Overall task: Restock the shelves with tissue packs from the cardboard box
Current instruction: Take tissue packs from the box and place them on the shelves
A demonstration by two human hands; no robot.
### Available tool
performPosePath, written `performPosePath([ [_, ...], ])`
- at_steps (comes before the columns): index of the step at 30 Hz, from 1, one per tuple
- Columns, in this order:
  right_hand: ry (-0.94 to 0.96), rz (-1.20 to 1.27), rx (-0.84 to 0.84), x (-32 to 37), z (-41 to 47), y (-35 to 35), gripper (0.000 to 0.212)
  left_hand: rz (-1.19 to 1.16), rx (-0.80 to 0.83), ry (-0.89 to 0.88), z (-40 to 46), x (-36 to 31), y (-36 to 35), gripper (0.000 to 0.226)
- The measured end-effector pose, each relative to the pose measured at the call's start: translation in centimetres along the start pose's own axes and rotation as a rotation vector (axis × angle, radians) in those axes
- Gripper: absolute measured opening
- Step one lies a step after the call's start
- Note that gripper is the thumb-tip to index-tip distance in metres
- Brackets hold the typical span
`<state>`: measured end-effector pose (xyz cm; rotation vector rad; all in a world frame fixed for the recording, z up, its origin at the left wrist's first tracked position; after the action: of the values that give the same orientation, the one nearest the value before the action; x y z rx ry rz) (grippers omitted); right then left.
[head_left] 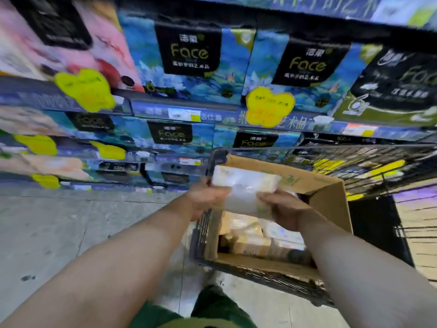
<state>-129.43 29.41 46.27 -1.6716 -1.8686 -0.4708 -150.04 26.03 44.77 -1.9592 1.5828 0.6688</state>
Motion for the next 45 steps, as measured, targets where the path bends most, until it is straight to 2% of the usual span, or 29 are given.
performPosePath([
  [1,0.027,-0.082,0.024,0.8,-0.2,-2.3,0.028,-0.015,-0.031,-0.050,-0.5,-0.4,2.3,0.072],
  [4,0.124,-0.286,0.062,2.3,-0.1,-11.2,0.010,-0.105,-0.170,-0.129,-3.7,-1.7,10.2,0.044],
  [9,0.213,-0.515,0.177,0.5,-0.6,-30.6,0.030,-0.125,-0.333,-0.264,-10.8,-1.2,28.1,0.021],
  [12,0.293,-0.613,0.238,-2.7,-2.6,-43.5,0.040,-0.161,-0.481,-0.345,-16.4,0.9,39.8,0.032],
  [15,0.404,-0.648,0.366,-6.0,-5.0,-55.9,0.033,-0.233,-0.613,-0.392,-23.3,3.3,50.0,0.036],
  [18,0.517,-0.706,0.478,-8.1,-8.0,-66.0,0.021,-0.249,-0.745,-0.432,-29.3,5.1,58.3,0.058],
  [19,0.538,-0.720,0.518,-8.6,-9.1,-69.1,0.023,-0.261,-0.779,-0.455,-31.0,5.4,60.7,0.051],
  [21,0.551,-0.765,0.586,-9.1,-10.4,-74.5,0.044,-0.278,-0.821,-0.505,-33.6,6.0,64.8,0.028],
  [22,0.546,-0.807,0.622,-9.2,-10.6,-77.1,0.053,-0.295,-0.837,-0.522,-34.7,6.1,66.7,0.024],
  [26,0.511,-0.855,0.762,-9.6,-11.0,-86.2,0.046,-0.333,-0.947,-0.543,-37.7,6.1,73.9,0.029],
  [29,0.585,-0.886,0.799,-9.4,-10.3,-93.4,0.054,-0.324,-1.038,-0.549,-38.5,5.1,80.0,0.033],
  [34,0.708,-0.859,0.864,-6.7,-8.7,-105.9,0.034,-0.301,-1.148,-0.598,-39.0,1.0,90.6,0.024],
  [40,0.766,-0.866,0.985,-2.4,-8.2,-121.1,0.048,-0.333,-1.311,-0.663,-40.4,-4.8,102.5,0.025],
  [45,0.839,-0.865,0.991,-0.7,-7.2,-131.3,0.068,-0.372,-1.375,-0.713,-41.0,-7.9,111.3,0.025],
])
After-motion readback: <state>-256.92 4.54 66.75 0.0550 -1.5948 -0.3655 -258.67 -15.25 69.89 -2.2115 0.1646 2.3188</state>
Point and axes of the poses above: each hand's wrist, its own z-axis towards the middle knuckle, its own y-axis out of the back of the hand, x = y × z, the point moved 2 cm from there along z, towards the middle knuckle, and after that the axes turned 6 degrees about -x, right-handed, at the moved point
